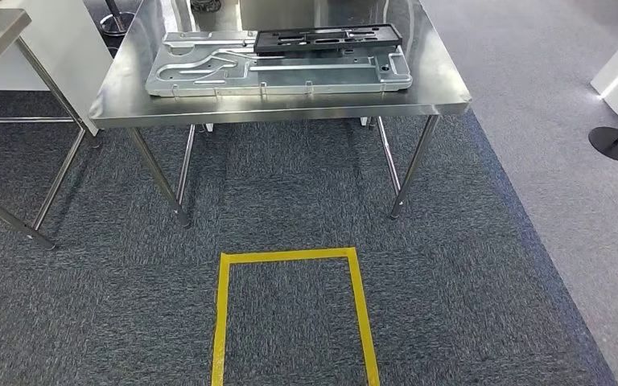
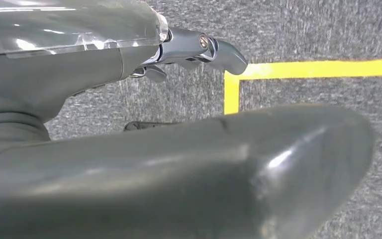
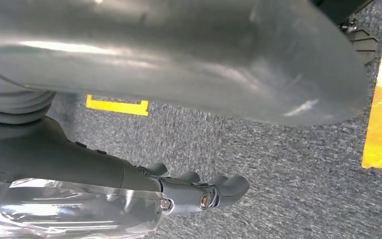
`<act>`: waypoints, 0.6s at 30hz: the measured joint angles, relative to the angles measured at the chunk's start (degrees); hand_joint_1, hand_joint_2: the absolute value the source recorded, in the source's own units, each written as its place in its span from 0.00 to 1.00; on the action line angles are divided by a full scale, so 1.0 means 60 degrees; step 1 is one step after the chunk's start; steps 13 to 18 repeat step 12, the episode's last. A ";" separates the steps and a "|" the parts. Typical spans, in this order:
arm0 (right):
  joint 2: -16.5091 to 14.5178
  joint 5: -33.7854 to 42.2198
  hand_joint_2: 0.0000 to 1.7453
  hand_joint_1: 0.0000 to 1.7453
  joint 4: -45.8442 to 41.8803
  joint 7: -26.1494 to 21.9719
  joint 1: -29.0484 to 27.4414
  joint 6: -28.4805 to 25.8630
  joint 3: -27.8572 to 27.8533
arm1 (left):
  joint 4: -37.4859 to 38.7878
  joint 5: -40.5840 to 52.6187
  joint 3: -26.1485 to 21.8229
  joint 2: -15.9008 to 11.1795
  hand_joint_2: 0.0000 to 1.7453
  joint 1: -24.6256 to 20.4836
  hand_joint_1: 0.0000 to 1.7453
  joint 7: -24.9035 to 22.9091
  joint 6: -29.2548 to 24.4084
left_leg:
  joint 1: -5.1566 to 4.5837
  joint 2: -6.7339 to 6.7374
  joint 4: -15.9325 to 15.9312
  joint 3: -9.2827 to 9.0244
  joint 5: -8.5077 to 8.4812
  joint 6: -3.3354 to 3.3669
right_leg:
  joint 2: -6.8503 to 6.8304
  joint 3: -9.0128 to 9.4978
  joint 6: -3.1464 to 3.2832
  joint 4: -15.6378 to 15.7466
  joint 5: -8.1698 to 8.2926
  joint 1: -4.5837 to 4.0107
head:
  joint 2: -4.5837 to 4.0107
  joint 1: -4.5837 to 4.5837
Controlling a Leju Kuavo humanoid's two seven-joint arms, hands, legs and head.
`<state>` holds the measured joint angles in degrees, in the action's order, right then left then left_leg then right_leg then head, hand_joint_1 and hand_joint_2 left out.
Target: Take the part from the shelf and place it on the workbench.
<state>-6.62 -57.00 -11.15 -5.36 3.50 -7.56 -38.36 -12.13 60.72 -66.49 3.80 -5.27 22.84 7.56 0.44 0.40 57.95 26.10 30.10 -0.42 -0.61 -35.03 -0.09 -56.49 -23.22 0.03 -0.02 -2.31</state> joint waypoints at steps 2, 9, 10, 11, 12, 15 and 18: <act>0.0008 -0.0016 0.00 0.00 0.0000 -0.0066 0.0000 0.0070 0.0000 | 0.0000 -0.0025 -0.0003 0.0005 0.00 0.0001 0.00 -0.0038 -0.0058 | -0.0038 -0.0001 -0.0512 -0.0242 0.0187 0.0136 | -0.0007 -0.0040 -0.0120 -0.0031 0.0117 -0.0011 | 0.0000 0.0001; 0.0097 0.0123 0.00 0.00 0.0014 0.0017 -0.0040 0.0534 -0.0102 | 0.0000 -0.0039 -0.0043 0.0069 0.00 0.0020 0.00 -0.0295 -0.0157 | -0.0040 0.0062 -0.0525 0.0217 -0.0242 0.0476 | 0.0053 -0.1036 -0.0428 -0.2706 -0.1514 0.0072 | 0.0000 0.0002; 0.0111 0.0171 0.00 0.00 0.0016 0.0120 -0.0044 0.0586 -0.0145 | 0.0000 -0.0041 -0.0048 0.0074 0.00 0.0026 0.00 -0.0339 -0.0173 | -0.0052 0.0062 -0.0499 0.0284 -0.0278 0.0473 | 0.0054 -0.1006 -0.0428 -0.2887 -0.1565 0.0071 | 0.0000 0.0002; 0.0127 0.0208 0.00 0.00 0.0018 0.0215 -0.0047 0.0615 -0.0184 | 0.0000 -0.0043 -0.0052 0.0082 0.00 0.0029 0.00 -0.0372 -0.0185 | -0.0061 0.0061 -0.0470 0.0332 -0.0301 0.0468 | 0.0054 -0.0757 -0.0405 -0.2630 -0.1430 0.0066 | 0.0000 0.0002; 0.0136 0.0220 0.00 0.00 0.0018 0.0265 -0.0049 0.0622 -0.0200 | 0.0000 -0.0043 -0.0053 0.0086 0.00 0.0030 0.00 -0.0387 -0.0191 | -0.0064 0.0060 -0.0456 0.0353 -0.0311 0.0465 | 0.0054 -0.0610 -0.0394 -0.2452 -0.1338 0.0064 | 0.0000 0.0002; 0.0136 0.0220 0.00 0.00 0.0018 0.0265 -0.0049 0.0622 -0.0200 | 0.0000 -0.0043 -0.0053 0.0086 0.00 0.0030 0.00 -0.0387 -0.0191 | -0.0064 0.0060 -0.0456 0.0353 -0.0311 0.0465 | 0.0054 -0.0610 -0.0394 -0.2452 -0.1338 0.0064 | 0.0000 0.0002; 0.0136 0.0220 0.00 0.00 0.0018 0.0265 -0.0049 0.0622 -0.0200 | 0.0000 -0.0043 -0.0053 0.0086 0.00 0.0030 0.00 -0.0387 -0.0191 | -0.0064 0.0060 -0.0456 0.0353 -0.0311 0.0465 | 0.0054 -0.0610 -0.0394 -0.2452 -0.1338 0.0064 | 0.0000 0.0002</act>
